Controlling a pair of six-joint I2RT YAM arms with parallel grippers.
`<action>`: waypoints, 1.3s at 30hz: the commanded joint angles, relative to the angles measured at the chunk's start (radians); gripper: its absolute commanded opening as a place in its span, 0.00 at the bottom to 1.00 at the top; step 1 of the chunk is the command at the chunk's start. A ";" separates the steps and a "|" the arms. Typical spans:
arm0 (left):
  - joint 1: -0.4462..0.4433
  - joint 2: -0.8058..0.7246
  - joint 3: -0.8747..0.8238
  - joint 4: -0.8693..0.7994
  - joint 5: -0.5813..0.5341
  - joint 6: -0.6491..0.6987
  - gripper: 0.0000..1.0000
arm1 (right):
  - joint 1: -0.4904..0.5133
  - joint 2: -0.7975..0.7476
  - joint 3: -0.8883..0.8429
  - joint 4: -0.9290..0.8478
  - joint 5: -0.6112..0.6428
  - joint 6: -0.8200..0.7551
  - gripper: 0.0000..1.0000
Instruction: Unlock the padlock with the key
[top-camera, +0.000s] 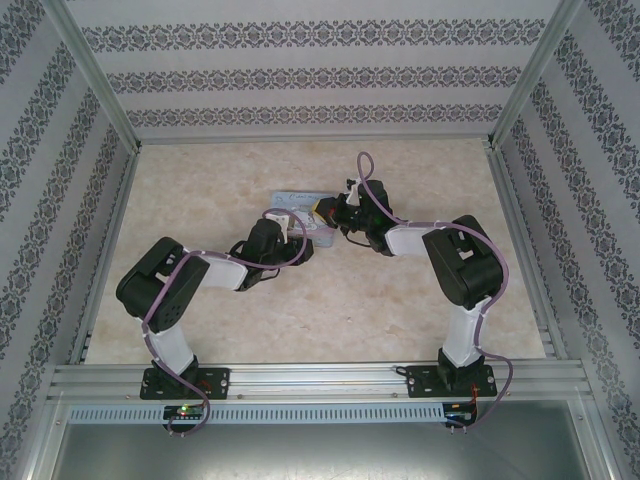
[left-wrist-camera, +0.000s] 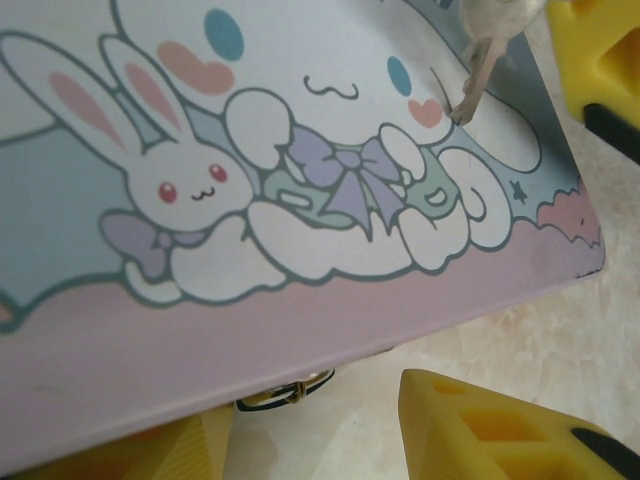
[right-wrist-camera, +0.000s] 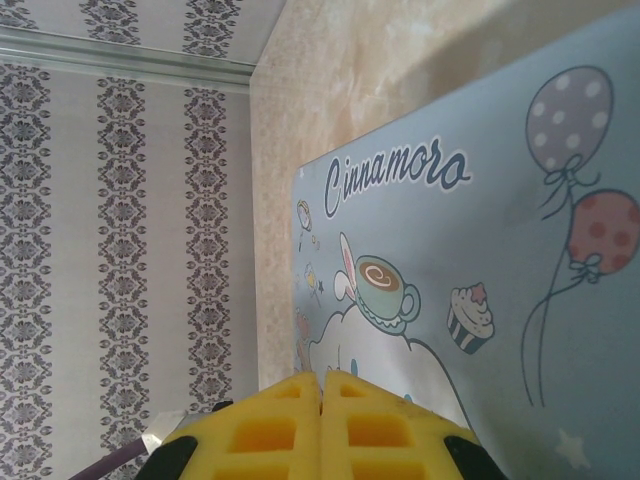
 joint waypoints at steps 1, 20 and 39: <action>-0.010 0.029 0.004 0.063 0.013 -0.030 0.48 | -0.010 0.012 -0.006 0.015 0.005 -0.004 0.00; -0.010 0.067 0.011 0.182 0.085 -0.127 0.48 | -0.012 0.023 -0.017 0.018 0.009 -0.003 0.00; -0.009 0.143 0.005 0.273 0.089 -0.258 0.49 | -0.019 0.030 -0.030 0.028 0.012 -0.003 0.00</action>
